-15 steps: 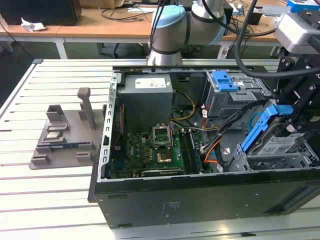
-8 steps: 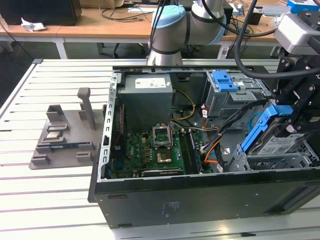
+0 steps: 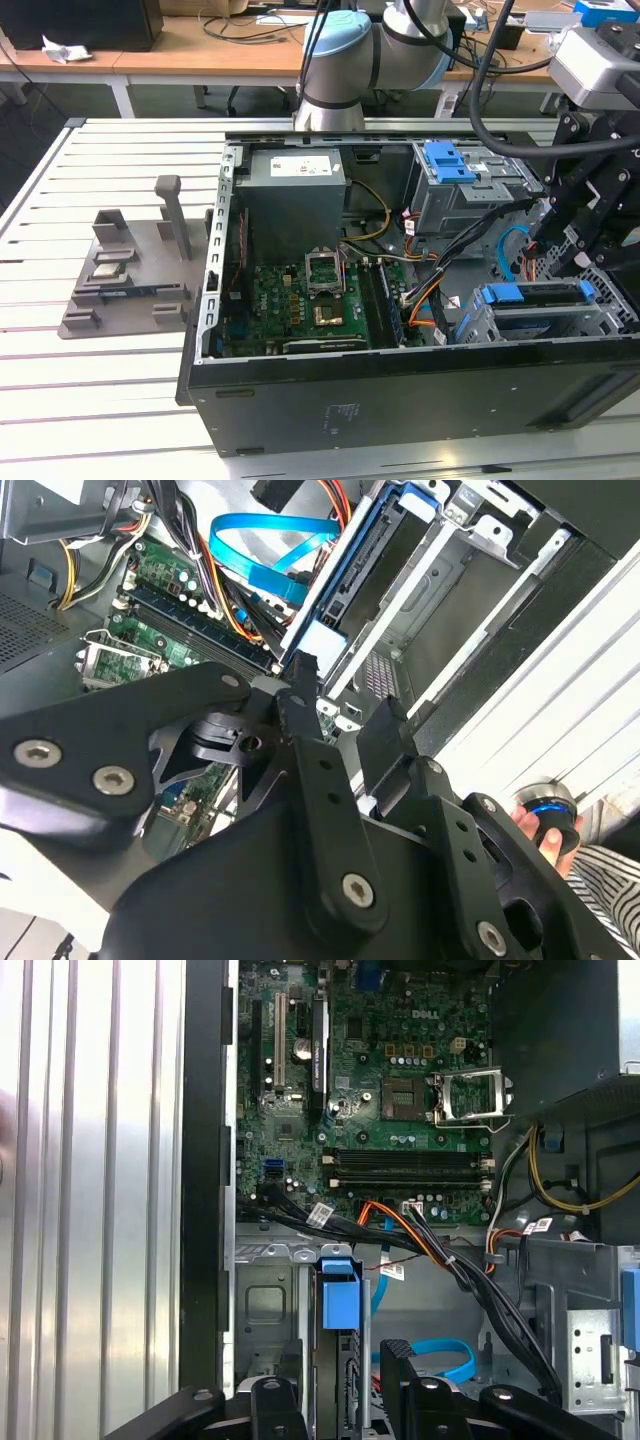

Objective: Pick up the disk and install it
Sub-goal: 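Insert the disk into the insertion slot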

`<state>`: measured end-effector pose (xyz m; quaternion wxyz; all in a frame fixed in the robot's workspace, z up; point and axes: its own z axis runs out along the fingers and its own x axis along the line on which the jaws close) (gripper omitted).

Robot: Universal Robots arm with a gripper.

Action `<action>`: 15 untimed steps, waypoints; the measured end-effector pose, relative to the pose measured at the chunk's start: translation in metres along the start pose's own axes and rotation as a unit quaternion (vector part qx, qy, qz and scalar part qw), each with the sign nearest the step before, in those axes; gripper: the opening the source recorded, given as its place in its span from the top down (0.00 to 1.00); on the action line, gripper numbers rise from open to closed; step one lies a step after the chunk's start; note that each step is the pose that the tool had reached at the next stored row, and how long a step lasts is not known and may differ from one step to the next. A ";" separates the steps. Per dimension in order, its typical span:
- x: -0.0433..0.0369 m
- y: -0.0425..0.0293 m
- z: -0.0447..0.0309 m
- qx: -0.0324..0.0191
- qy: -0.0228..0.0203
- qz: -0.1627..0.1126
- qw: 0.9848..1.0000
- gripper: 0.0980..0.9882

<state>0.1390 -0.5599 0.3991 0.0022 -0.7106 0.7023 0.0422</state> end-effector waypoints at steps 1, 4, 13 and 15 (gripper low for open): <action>0.0000 0.0000 0.0000 0.000 0.000 0.000 1.000 0.62; 0.0000 0.0000 0.0000 0.000 0.000 0.000 1.000 0.63; 0.0000 0.0000 0.0002 0.000 0.000 0.000 1.000 0.99; 0.0000 0.0000 0.0003 0.000 0.000 0.000 1.000 0.99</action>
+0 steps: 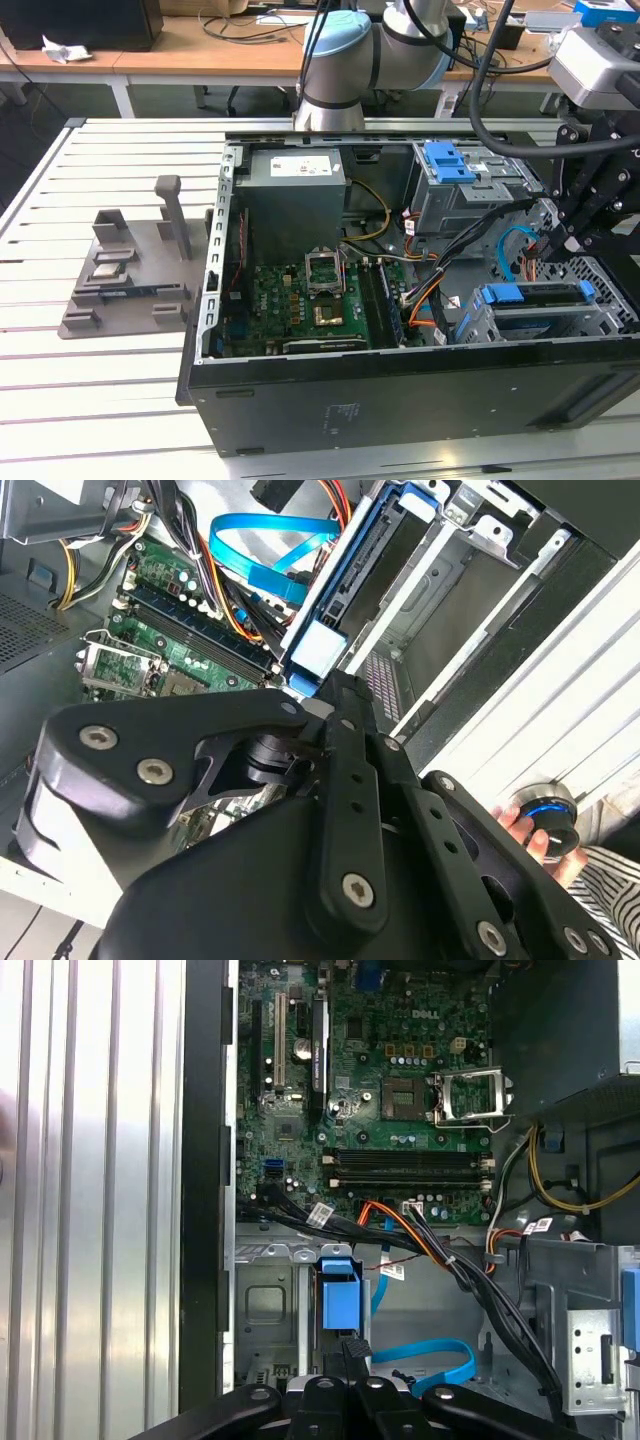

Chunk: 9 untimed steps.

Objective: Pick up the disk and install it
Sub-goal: 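Insert the disk into the insertion slot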

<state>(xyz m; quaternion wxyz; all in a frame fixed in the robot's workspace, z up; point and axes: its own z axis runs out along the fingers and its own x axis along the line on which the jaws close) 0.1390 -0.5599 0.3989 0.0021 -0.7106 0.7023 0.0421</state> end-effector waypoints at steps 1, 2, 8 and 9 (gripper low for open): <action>0.0000 0.0000 0.0000 0.000 0.000 0.000 1.000 0.99; 0.0000 0.0000 0.0000 0.000 0.000 0.000 1.000 0.99; -0.0008 0.0005 -0.0090 0.000 0.000 0.000 1.000 0.99; -0.0011 0.0007 -0.0119 0.000 0.000 0.000 1.000 0.99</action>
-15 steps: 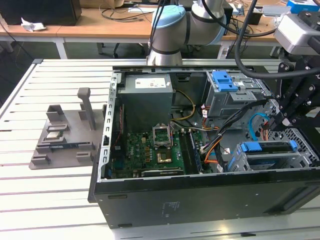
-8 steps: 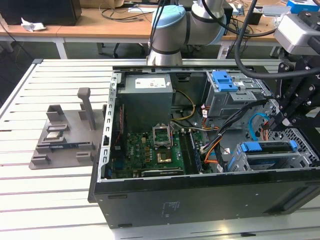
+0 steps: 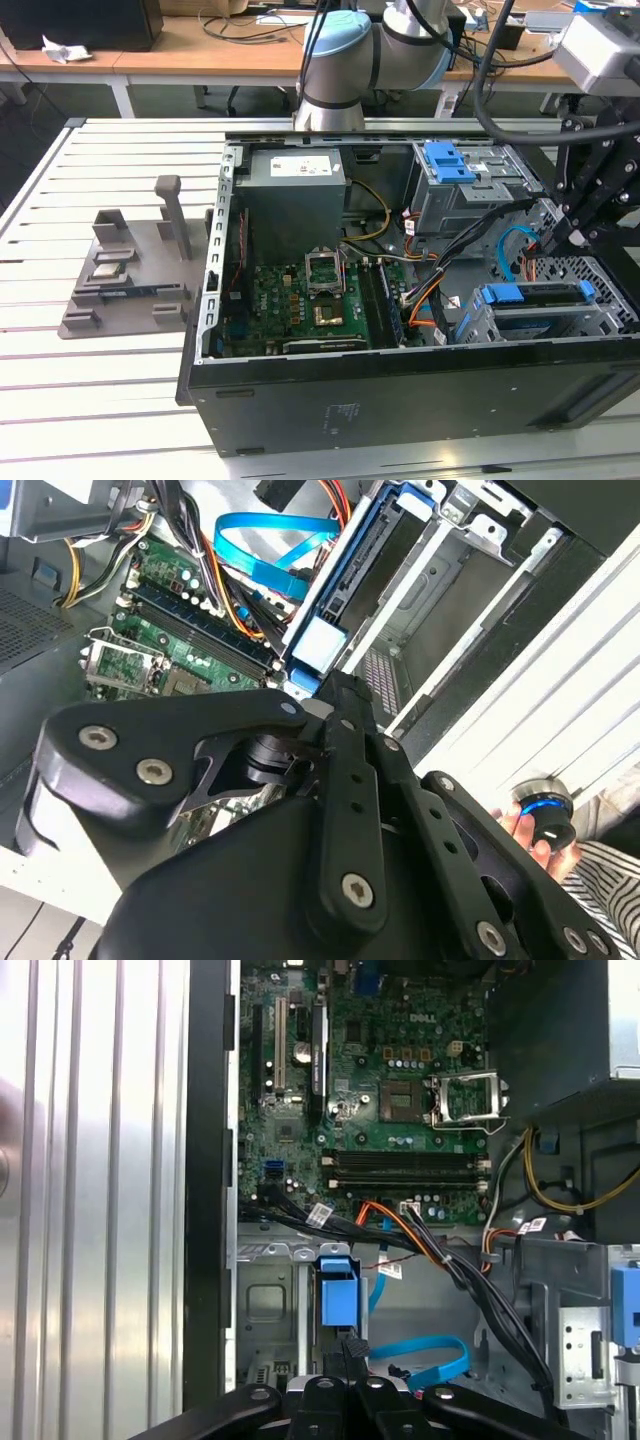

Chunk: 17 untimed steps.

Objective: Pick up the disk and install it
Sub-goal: 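Insert the disk into the insertion slot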

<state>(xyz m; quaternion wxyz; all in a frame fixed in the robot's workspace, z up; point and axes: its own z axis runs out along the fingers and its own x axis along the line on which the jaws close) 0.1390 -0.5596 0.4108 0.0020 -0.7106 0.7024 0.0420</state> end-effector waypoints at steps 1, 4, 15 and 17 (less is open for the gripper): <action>-0.0003 0.0001 -0.0024 0.000 0.000 0.000 1.000 0.99; -0.0013 0.0006 -0.0113 0.000 0.000 0.000 1.000 0.99; -0.0037 0.0022 -0.0400 0.000 0.000 0.000 1.000 0.99; -0.0038 0.0023 -0.0410 0.000 0.000 0.000 1.000 0.99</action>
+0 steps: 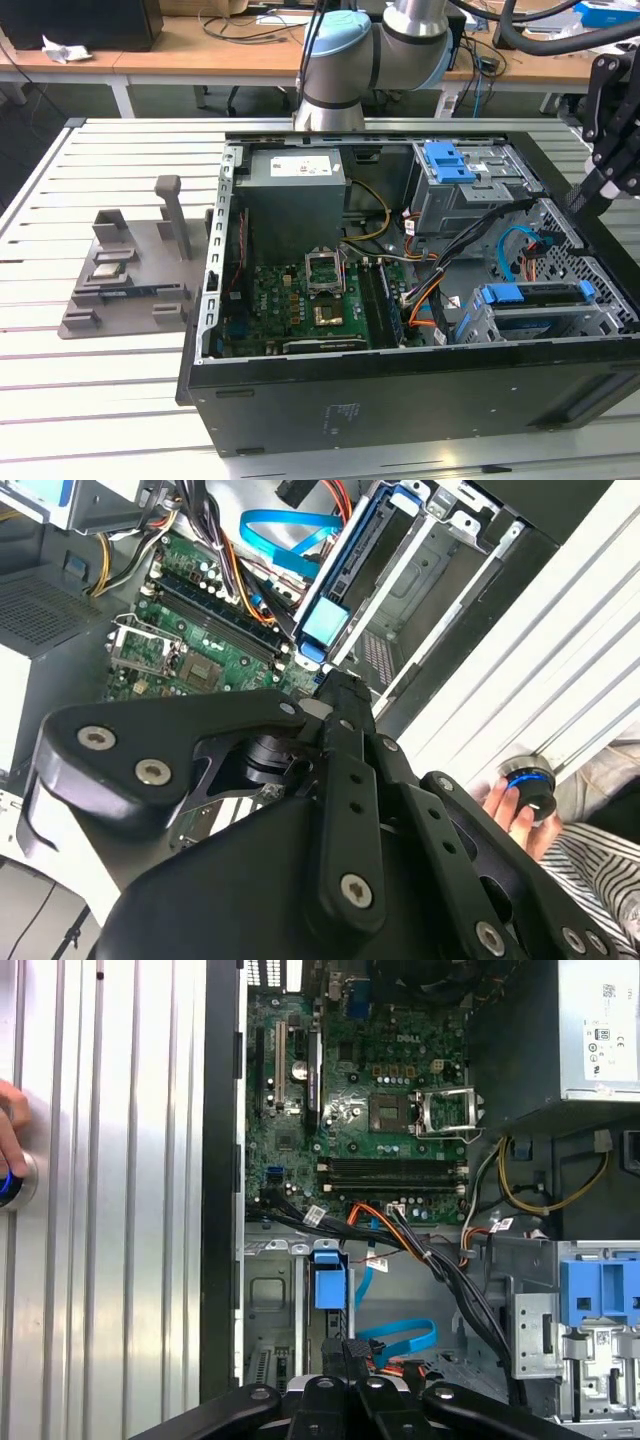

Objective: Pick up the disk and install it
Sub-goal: 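Insert the disk into the insertion slot, then insert the first disk wire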

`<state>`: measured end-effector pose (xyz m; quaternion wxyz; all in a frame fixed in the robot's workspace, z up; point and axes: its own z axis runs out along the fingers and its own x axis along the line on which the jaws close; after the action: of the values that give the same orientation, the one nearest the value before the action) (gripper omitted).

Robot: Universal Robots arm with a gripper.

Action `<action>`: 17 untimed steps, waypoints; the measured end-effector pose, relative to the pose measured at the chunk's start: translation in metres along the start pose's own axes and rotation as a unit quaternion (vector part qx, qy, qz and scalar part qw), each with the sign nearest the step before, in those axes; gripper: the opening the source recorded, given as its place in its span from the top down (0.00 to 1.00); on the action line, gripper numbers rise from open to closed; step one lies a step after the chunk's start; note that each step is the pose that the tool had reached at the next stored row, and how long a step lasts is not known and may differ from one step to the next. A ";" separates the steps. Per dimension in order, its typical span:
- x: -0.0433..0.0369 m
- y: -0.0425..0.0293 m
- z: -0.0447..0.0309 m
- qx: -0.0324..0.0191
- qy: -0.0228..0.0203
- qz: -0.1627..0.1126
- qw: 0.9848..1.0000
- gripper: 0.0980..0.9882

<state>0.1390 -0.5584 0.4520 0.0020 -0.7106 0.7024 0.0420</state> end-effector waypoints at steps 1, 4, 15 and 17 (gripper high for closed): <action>0.0000 0.0000 0.0000 0.000 0.000 0.000 1.000 0.99; -0.0001 0.0000 -0.0002 0.000 0.000 0.000 1.000 0.99; -0.0107 -0.0220 0.0038 -0.002 0.000 0.000 1.000 0.99; -0.0178 -0.0285 0.0080 -0.002 0.000 0.000 1.000 0.99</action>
<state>0.1668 -0.5397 0.4435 0.0004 -0.7105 0.7024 0.0435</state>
